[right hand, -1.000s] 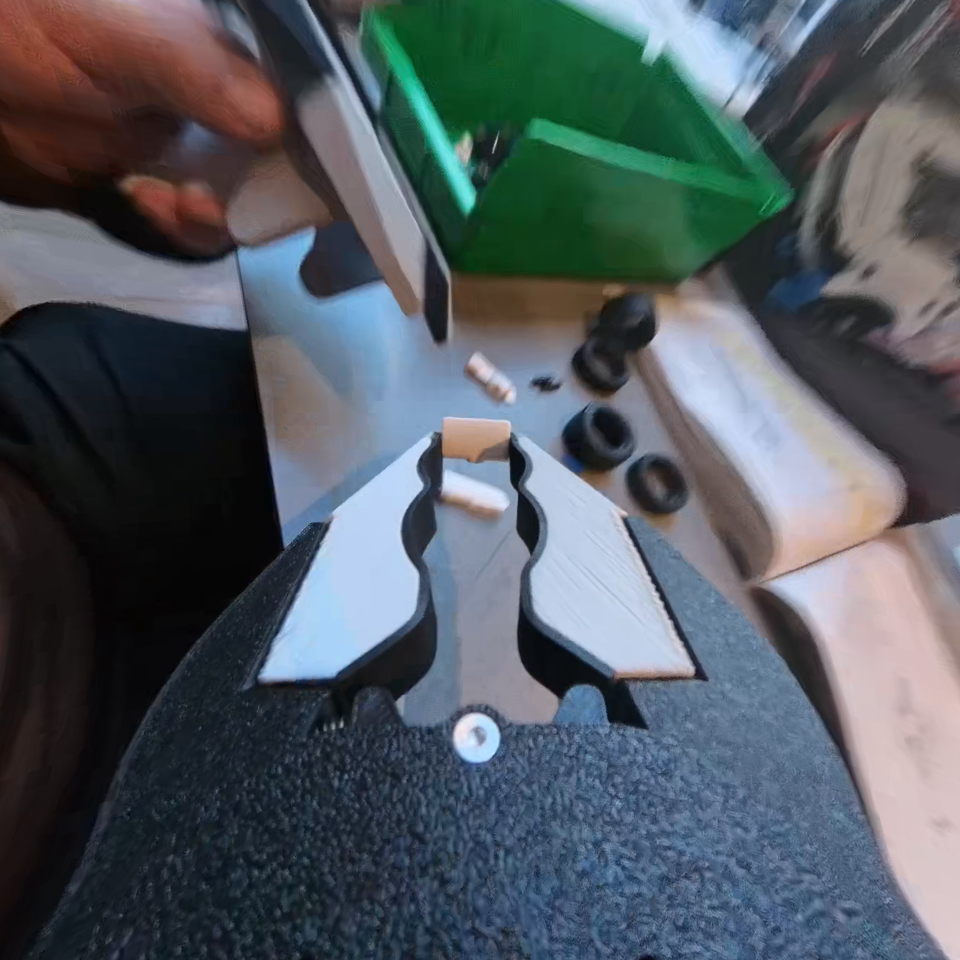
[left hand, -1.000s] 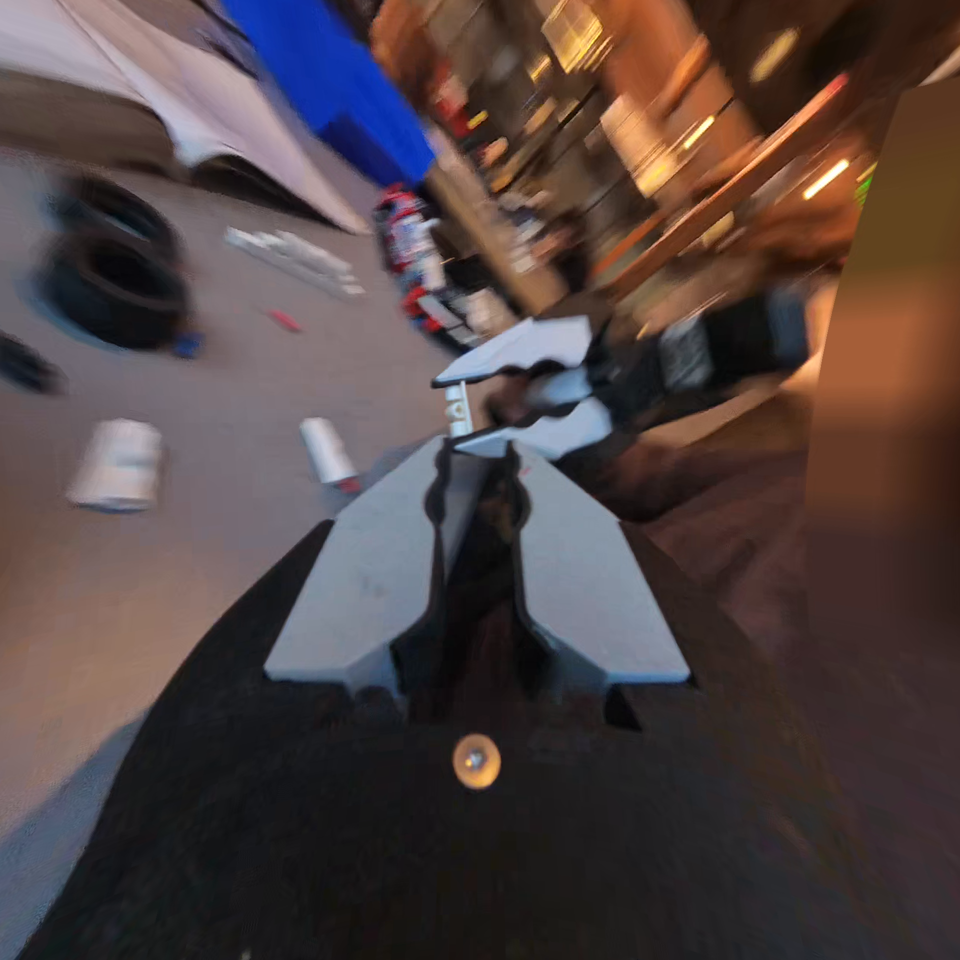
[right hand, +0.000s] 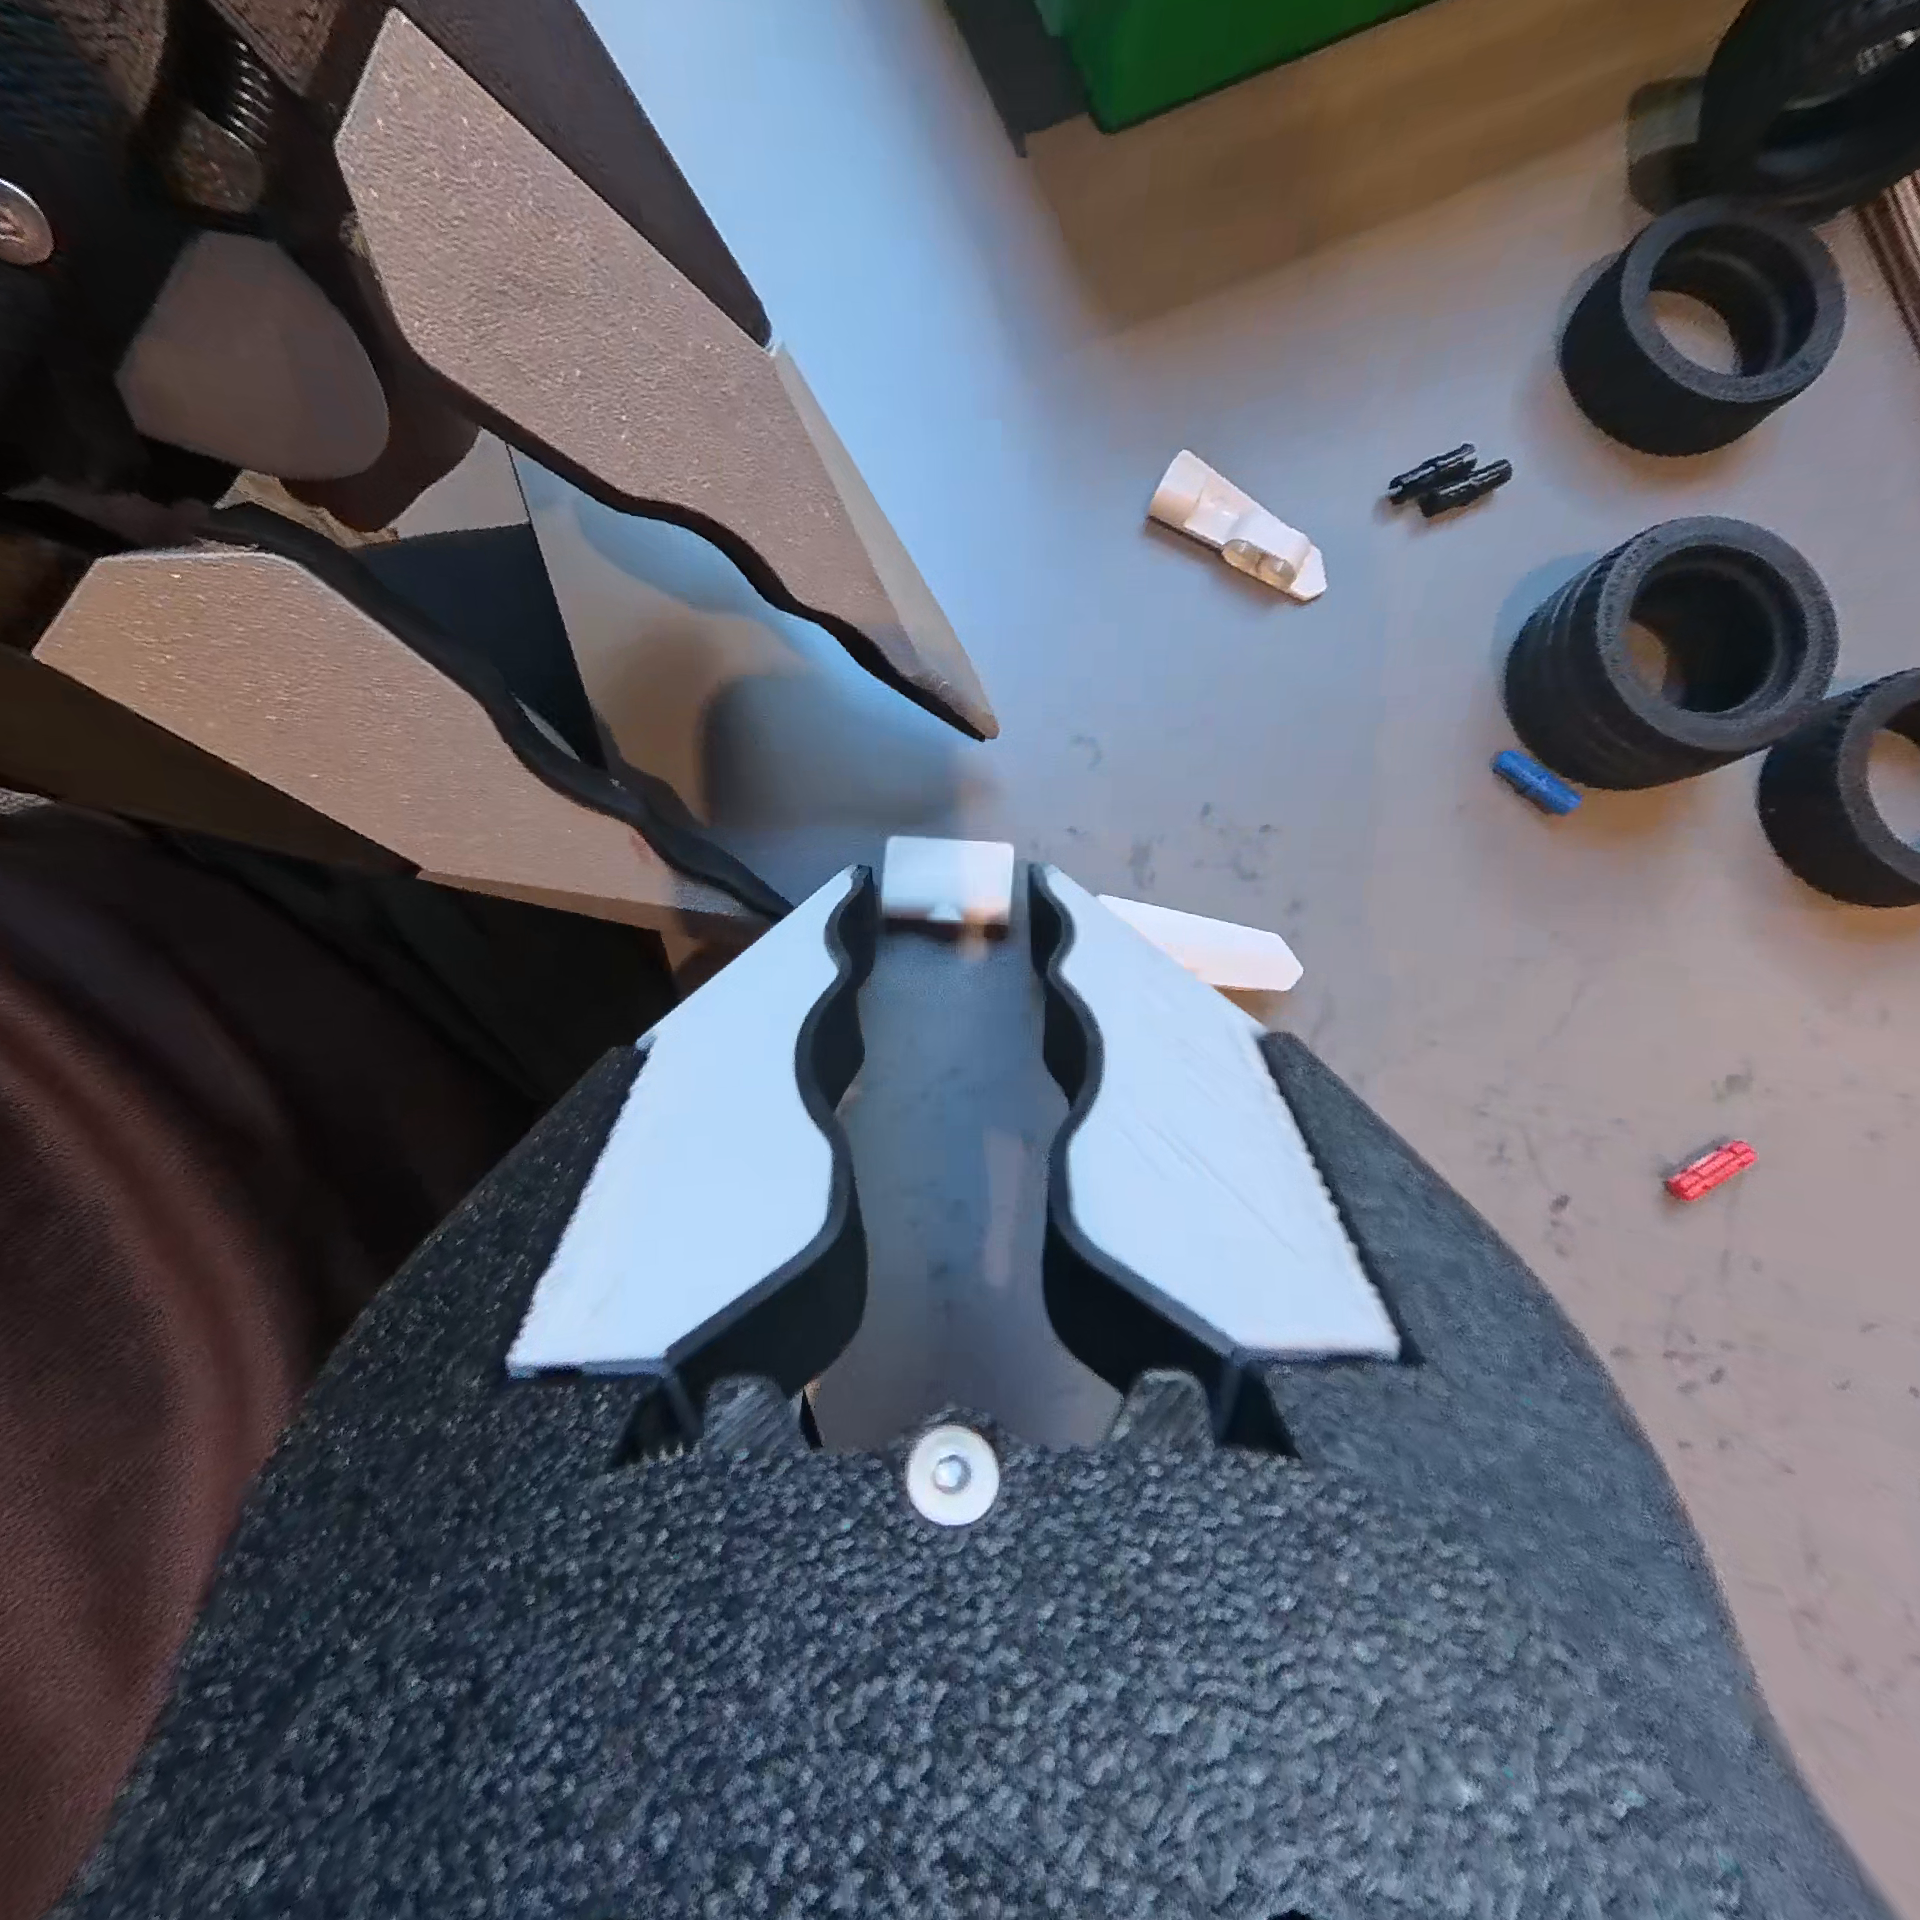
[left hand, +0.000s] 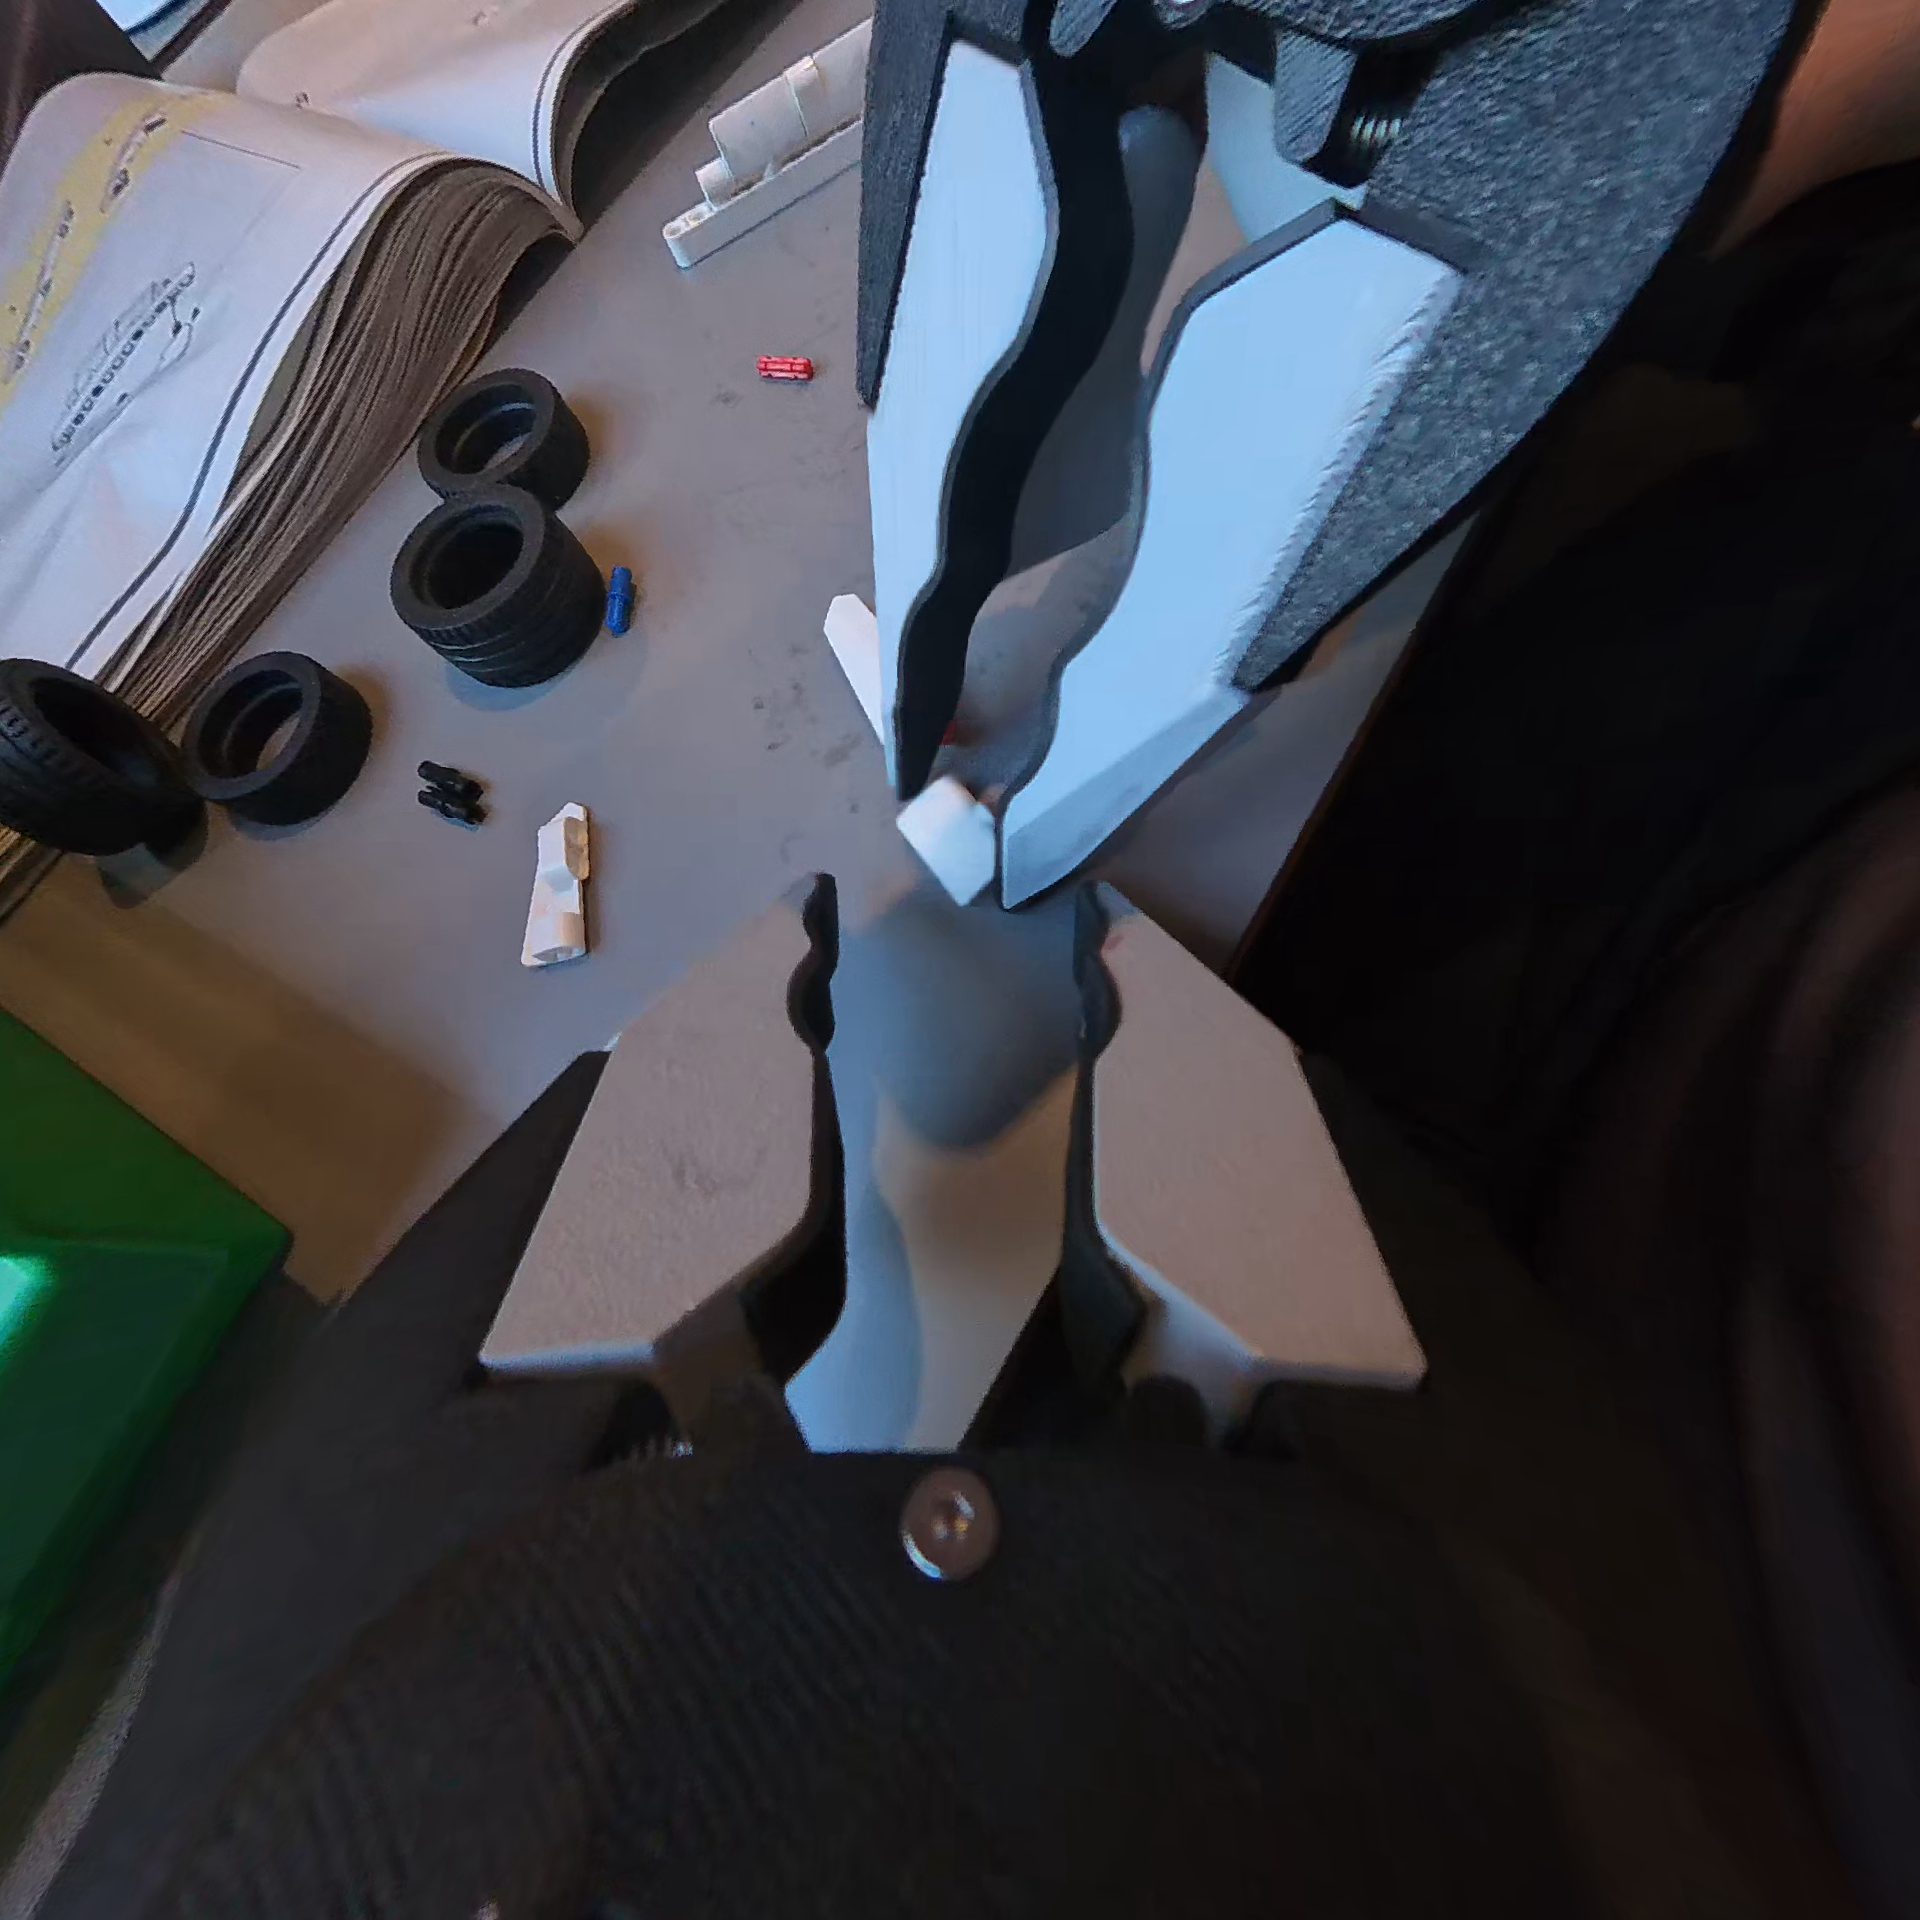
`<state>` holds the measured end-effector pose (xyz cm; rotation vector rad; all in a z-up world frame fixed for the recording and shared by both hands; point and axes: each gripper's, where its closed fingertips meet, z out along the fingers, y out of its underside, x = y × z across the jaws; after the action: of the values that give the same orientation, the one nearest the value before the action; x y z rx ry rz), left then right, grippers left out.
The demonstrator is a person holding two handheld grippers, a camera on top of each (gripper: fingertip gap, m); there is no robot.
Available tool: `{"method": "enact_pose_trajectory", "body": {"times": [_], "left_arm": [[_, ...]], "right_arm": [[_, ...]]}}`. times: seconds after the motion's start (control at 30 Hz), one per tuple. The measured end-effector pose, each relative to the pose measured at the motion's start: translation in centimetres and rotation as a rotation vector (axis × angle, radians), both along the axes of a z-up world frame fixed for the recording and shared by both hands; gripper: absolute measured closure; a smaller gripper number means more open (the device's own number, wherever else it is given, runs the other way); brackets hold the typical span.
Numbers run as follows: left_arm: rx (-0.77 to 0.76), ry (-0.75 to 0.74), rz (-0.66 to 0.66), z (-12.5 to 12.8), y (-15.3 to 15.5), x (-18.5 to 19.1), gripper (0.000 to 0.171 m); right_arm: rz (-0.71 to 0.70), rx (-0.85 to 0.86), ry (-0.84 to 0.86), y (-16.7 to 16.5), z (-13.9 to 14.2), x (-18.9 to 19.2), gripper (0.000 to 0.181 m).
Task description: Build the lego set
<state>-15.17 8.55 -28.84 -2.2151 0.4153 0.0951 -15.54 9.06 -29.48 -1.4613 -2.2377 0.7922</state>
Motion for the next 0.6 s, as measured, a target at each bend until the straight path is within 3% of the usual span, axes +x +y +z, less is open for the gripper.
{"method": "enact_pose_trajectory", "body": {"times": [0.6], "left_arm": [[0.008, -0.035, 0.028, -0.1, 0.1, -0.2, 0.124]], "right_arm": [[-0.037, -0.031, 0.081, 0.6, 1.6, 0.4, 0.138]]}}
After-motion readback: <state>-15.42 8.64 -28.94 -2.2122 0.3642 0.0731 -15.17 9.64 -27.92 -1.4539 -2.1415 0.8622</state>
